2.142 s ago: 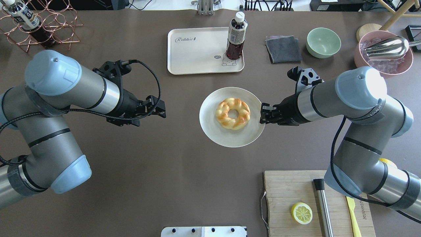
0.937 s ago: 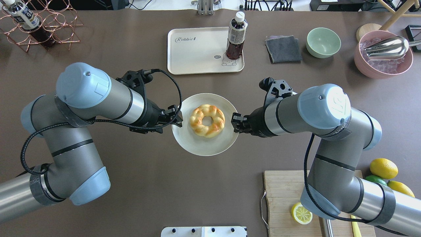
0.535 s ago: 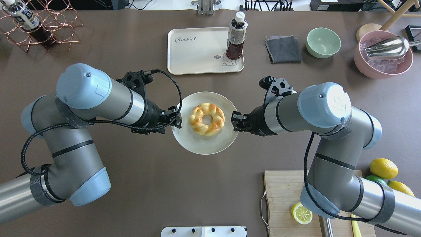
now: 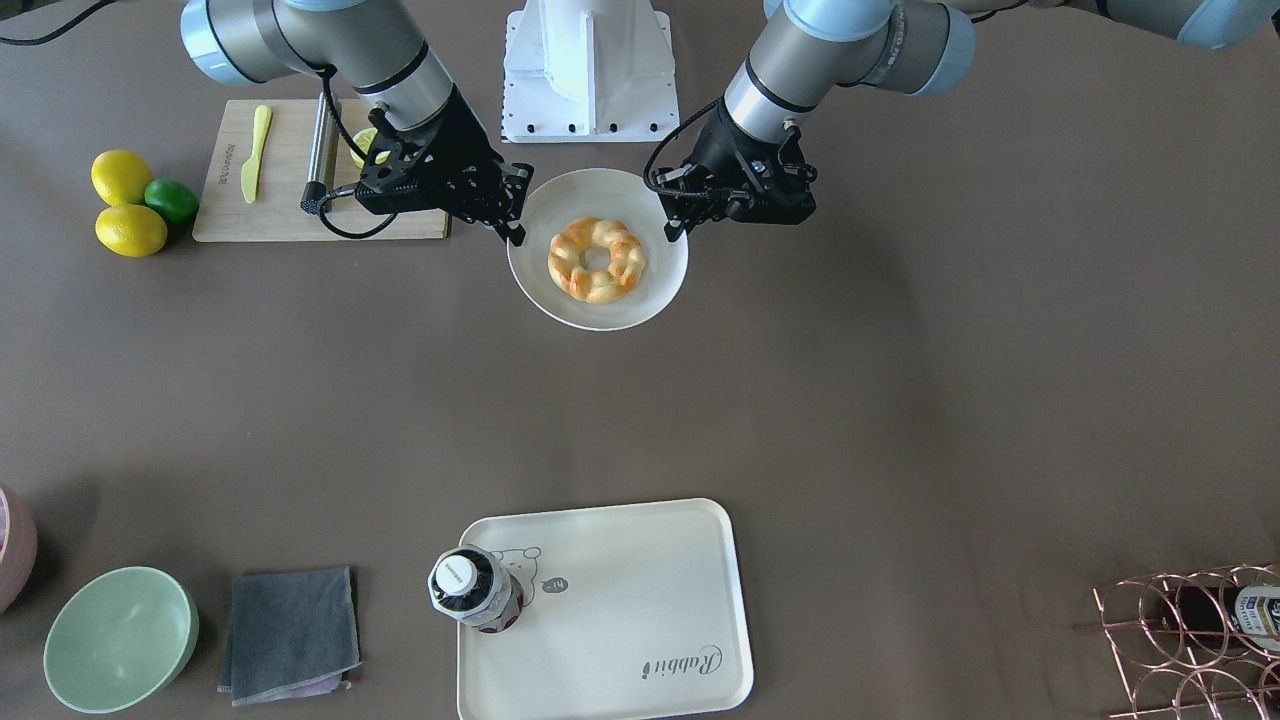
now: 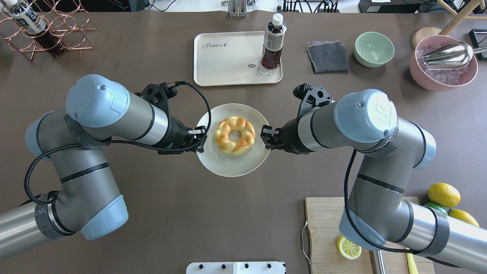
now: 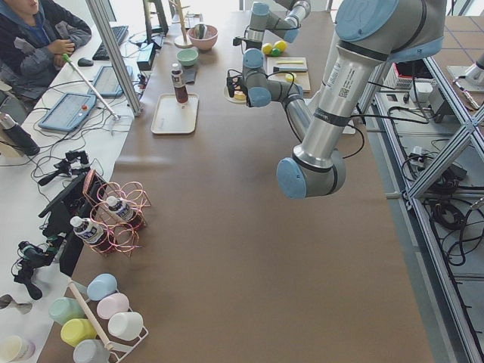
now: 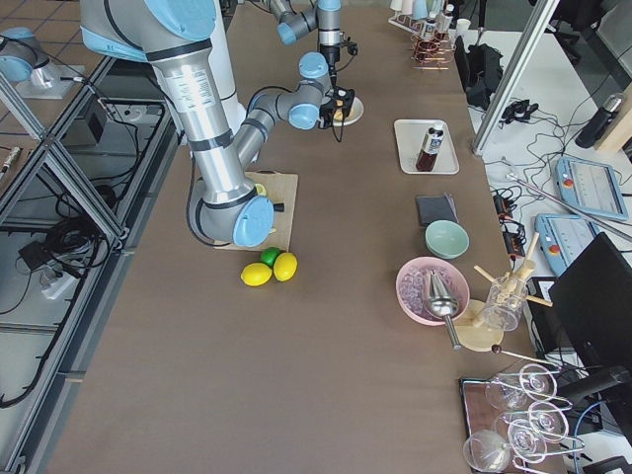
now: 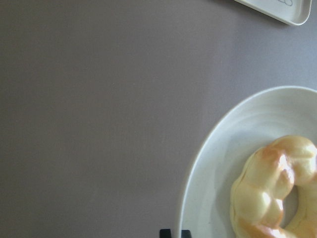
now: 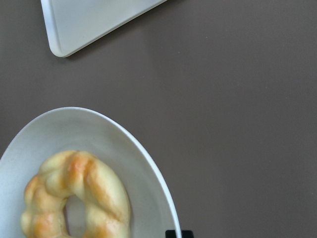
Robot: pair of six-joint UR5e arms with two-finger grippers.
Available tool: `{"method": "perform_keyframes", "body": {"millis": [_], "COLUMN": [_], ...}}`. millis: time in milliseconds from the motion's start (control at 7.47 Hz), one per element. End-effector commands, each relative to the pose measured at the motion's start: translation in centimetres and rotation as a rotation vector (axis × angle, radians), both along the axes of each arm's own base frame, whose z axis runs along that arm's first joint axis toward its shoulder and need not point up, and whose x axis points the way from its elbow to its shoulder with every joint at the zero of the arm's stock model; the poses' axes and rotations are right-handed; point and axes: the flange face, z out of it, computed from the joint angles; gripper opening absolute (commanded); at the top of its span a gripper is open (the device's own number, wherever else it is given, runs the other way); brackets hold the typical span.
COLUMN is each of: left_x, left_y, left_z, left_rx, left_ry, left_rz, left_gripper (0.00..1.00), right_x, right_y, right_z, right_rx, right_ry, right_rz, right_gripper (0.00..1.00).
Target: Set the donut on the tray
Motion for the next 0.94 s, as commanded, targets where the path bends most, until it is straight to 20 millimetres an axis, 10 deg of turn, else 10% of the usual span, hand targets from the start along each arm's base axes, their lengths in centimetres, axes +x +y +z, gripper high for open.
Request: {"method": "perform_keyframes", "body": {"millis": [0,268,803], "left_x": [0.0,0.1,0.1], "left_y": [0.0,0.0,-4.2], "left_z": [0.0,-0.1,2.7], "left_rx": [-0.008,-0.026,-0.059], "left_ry": [0.002,0.004,-0.053], "left_rz": [-0.004,-0.011,-0.070], "left_gripper": [0.00,0.00,0.00], "right_x": [0.0,0.3,5.2], "right_y": [0.0,0.2,-4.1], "right_z": [0.0,-0.3,1.9], "right_rx": [-0.002,0.002,-0.035], "right_ry": [-0.001,-0.005,0.013], "right_rz": [-0.005,0.001,0.049], "right_gripper": [0.00,1.00,1.00]}}
